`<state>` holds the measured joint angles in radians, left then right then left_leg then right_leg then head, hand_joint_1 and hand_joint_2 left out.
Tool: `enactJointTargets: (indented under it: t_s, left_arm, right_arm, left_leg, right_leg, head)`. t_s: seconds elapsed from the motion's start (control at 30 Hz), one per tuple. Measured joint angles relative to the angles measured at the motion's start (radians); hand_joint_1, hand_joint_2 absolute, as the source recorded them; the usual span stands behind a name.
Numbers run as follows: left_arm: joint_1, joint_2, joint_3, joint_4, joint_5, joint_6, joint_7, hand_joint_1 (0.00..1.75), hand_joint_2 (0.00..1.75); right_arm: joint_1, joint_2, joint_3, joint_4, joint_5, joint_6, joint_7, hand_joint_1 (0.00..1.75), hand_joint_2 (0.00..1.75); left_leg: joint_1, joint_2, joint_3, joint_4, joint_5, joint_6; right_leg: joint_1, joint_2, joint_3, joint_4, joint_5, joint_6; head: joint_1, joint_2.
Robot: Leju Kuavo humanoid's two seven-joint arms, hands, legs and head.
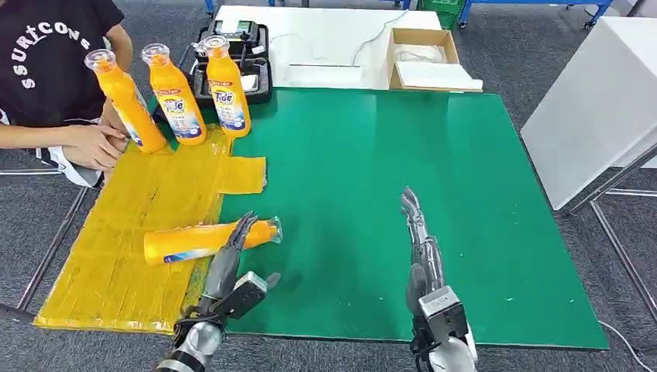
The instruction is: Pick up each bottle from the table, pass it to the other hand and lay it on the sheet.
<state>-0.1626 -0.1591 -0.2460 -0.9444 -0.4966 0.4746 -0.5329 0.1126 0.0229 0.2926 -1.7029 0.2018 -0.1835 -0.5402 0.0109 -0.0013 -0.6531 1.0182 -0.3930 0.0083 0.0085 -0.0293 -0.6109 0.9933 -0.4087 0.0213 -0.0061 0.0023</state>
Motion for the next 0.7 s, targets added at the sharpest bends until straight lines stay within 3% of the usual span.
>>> enactJointTargets:
  t_s: [0.3,0.43,0.7]
  left_arm:
    - [0.132,0.008,0.004,-0.291,0.329,-0.123,-0.016,0.0,1.75]
    - [0.182,0.032,0.023,-0.404,0.512,-0.273,0.025,0.0,1.75]
    - [0.24,0.084,0.077,-0.609,0.565,-0.344,0.064,0.0,1.75]
  right_arm:
    - [0.041,0.0,-0.018,-0.036,0.006,-0.037,-0.005,0.0,0.0]
    - [0.059,0.0,-0.024,-0.048,0.006,-0.063,-0.005,0.0,0.0]
    - [0.095,0.006,-0.043,-0.071,0.007,-0.097,-0.013,0.0,0.0]
  left_leg:
    - [0.0,0.0,-0.002,0.0,-0.001,0.0]
    - [0.0,0.001,-0.002,0.0,-0.001,0.0]
    - [0.0,0.001,-0.002,0.0,-0.001,0.0]
  right_leg:
    - [0.0,0.0,-0.002,0.0,-0.001,-0.001]
    - [0.0,0.0,-0.002,0.0,-0.001,-0.001]
    - [0.0,0.0,-0.003,0.0,-0.001,-0.001]
  head:
    - [0.0,0.0]
    - [0.0,0.0]
    - [0.0,0.0]
